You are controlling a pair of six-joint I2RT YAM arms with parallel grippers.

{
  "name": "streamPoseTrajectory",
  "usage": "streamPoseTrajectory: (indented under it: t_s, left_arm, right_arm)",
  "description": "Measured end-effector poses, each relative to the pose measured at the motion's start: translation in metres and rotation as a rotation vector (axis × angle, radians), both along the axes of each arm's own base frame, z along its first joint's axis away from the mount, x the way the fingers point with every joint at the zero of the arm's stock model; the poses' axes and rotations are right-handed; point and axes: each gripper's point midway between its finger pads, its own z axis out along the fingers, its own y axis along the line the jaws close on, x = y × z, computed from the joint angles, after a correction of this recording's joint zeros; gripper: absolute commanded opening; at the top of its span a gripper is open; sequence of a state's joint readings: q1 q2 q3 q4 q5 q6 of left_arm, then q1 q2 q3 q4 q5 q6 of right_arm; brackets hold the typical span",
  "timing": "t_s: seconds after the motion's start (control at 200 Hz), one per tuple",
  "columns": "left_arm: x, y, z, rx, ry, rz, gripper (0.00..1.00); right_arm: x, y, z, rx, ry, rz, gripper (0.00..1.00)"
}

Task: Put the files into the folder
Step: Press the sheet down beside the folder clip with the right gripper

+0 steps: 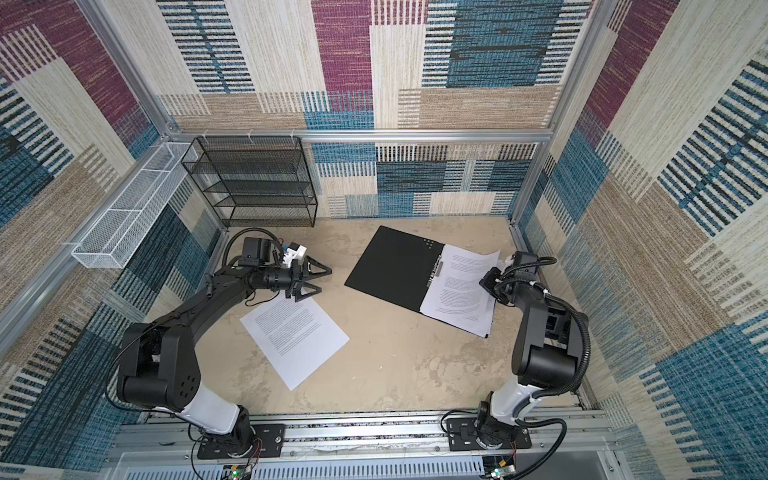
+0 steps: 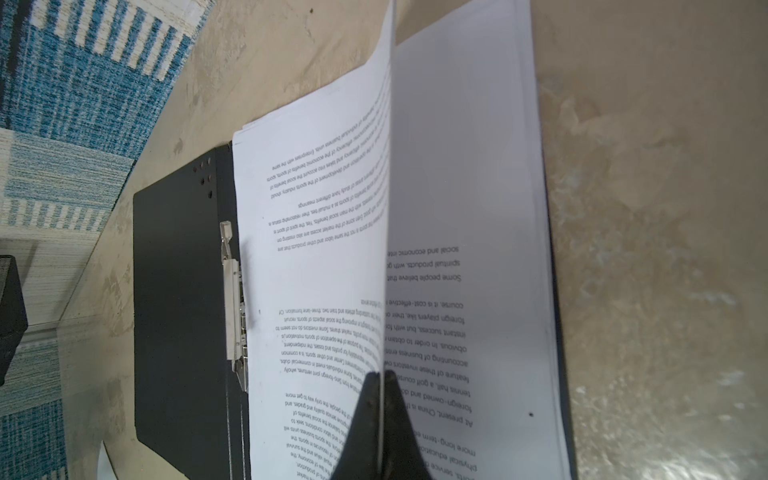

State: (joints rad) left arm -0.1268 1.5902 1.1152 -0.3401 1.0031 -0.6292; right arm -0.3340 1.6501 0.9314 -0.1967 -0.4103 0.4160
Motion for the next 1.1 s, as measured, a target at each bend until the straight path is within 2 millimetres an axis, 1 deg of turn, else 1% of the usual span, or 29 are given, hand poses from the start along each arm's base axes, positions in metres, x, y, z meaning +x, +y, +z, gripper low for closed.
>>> streamPoseTrajectory:
  t_s: [0.24,0.471,0.646,0.856,1.002,1.102]
  left_arm:
    - [0.001,0.0,0.001,-0.003,-0.006,-0.001,1.0]
    - [0.001,0.0,0.0,-0.004,-0.004,0.0,1.0]
    - [0.0,-0.001,-0.001,-0.005,0.0,-0.001,1.0]
    - [0.001,-0.001,-0.002,-0.006,0.005,0.0,1.0]
    - [0.001,-0.001,-0.003,-0.007,0.009,0.0,1.0]
    - [0.001,-0.001,-0.004,-0.007,0.014,0.001,1.0]
  right_arm:
    - [0.003,-0.001,0.001,0.006,-0.017,-0.011,0.0]
    - [0.002,0.0,-0.005,0.022,-0.011,-0.027,0.0]
    - [0.005,0.0,-0.004,0.029,-0.026,-0.033,0.0]
    - [0.007,0.0,-0.007,0.039,-0.023,-0.039,0.0]
    - [0.008,0.004,-0.009,0.051,-0.025,-0.033,0.0]
    - [0.01,0.01,-0.011,0.065,-0.028,-0.018,0.0]
